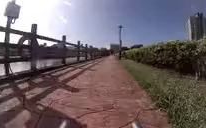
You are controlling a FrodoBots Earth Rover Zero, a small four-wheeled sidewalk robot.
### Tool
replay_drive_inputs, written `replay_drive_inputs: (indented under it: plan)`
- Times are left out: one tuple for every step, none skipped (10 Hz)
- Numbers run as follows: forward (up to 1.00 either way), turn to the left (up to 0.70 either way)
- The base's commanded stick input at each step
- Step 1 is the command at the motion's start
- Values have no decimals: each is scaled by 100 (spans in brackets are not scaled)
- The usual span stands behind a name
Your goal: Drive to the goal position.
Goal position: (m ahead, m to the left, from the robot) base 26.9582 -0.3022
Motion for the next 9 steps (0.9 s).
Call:
replay_drive_inputs:
  plan:
    - [50,0]
    - [50,0]
    - [50,0]
    - [50,0]
    - [50,0]
    - [50,0]
    - [50,0]
    - [50,0]
    - [50,1]
